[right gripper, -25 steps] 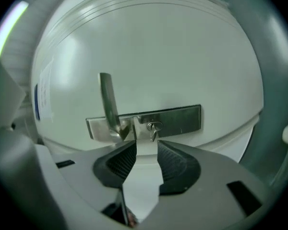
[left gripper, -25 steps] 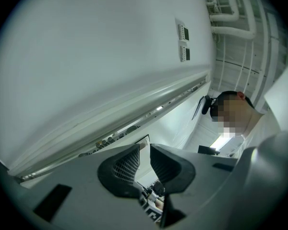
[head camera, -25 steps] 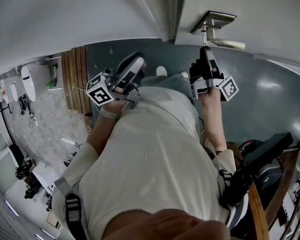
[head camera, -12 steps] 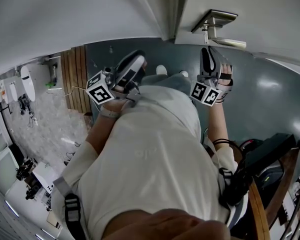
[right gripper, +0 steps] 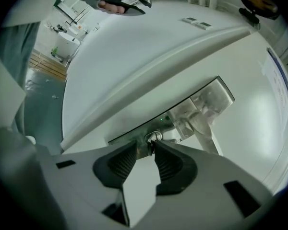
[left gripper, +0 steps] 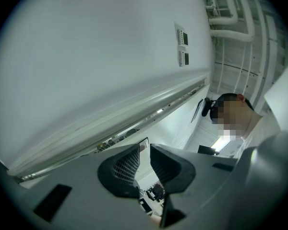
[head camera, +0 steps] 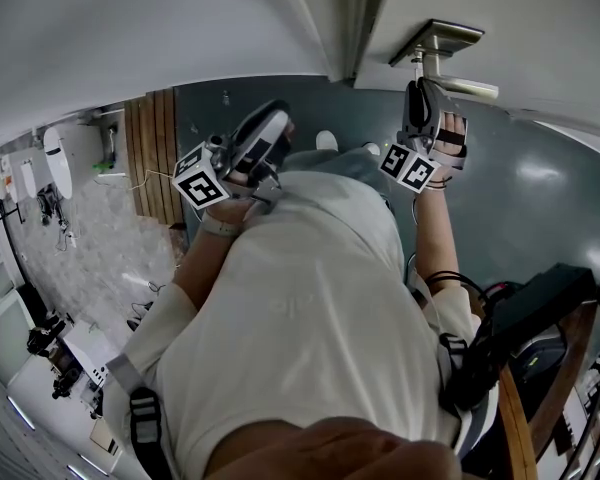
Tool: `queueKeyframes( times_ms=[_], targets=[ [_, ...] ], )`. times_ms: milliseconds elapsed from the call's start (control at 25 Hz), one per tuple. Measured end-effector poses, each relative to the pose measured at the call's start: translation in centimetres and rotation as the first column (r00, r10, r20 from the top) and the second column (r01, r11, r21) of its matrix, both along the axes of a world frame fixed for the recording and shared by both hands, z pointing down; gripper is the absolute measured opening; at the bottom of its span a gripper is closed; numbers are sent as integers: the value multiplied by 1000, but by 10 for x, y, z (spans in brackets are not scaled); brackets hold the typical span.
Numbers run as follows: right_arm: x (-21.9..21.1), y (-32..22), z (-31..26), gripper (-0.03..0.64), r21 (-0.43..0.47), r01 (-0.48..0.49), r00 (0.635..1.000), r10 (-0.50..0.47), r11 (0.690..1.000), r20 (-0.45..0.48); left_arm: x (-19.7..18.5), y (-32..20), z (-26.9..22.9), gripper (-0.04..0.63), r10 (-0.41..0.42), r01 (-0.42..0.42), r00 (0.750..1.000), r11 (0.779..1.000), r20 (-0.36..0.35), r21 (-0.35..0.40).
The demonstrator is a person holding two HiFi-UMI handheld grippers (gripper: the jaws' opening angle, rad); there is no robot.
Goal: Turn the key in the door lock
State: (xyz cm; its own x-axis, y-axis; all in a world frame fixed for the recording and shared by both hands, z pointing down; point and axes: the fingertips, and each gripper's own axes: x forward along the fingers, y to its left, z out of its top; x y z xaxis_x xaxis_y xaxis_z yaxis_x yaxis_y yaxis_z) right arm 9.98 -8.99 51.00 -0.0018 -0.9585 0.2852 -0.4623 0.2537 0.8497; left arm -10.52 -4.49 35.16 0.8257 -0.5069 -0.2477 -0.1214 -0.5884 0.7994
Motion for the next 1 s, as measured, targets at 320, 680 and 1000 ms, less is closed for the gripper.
queueKeyframes(
  times_ms=[320,680,1000],
  targets=[
    [1,-7,-8,93,45,-22,1000,22,999,7,-2,0,0,55,-5,5,1000,1000,2,-4],
    [2,-8,-15,52,24,-72,969,64,997,239,-1,-3,0,55,-12,12,1000,1000,-9,-6],
    [5,-9,-16,48,-17,-128,843,118,992,525,-1,-2,0,55,-17,17,1000,1000,-13,-6]
  ],
)
